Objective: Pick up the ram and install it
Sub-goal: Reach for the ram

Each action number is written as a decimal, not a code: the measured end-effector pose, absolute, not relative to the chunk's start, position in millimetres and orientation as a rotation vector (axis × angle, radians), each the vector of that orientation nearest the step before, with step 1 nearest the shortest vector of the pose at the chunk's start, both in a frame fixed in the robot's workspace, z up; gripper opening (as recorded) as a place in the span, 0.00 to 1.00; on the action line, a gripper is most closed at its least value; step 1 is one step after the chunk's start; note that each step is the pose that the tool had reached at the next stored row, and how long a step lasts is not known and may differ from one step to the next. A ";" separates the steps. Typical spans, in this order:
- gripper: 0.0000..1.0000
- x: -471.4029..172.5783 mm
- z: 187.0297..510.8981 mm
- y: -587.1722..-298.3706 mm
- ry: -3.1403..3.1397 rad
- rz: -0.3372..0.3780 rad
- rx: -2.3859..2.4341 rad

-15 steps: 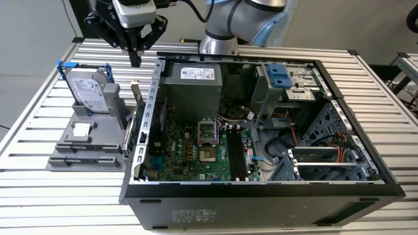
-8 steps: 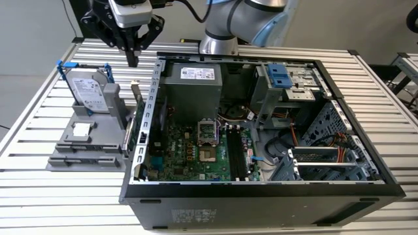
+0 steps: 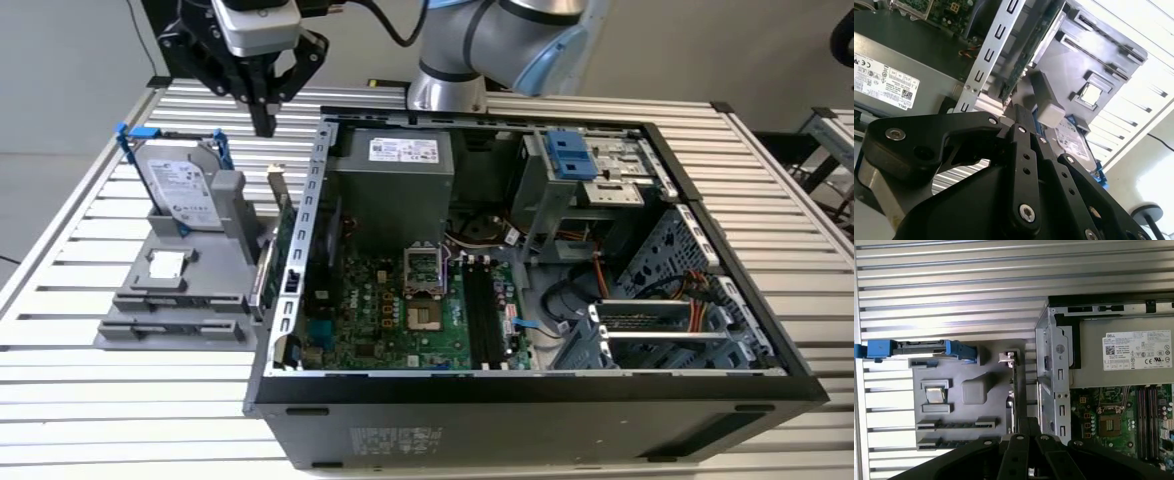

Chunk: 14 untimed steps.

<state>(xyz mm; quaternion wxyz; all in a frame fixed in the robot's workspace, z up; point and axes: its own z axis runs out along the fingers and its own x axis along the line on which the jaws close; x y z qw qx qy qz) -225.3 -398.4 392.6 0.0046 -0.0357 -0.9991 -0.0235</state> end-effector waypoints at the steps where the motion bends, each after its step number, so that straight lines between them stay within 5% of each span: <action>1: 0.00 -226.1 392.6 -398.4 -3.129 -0.074 -0.112; 14: 0.00 -233.7 392.6 -398.4 -3.125 -0.073 -0.112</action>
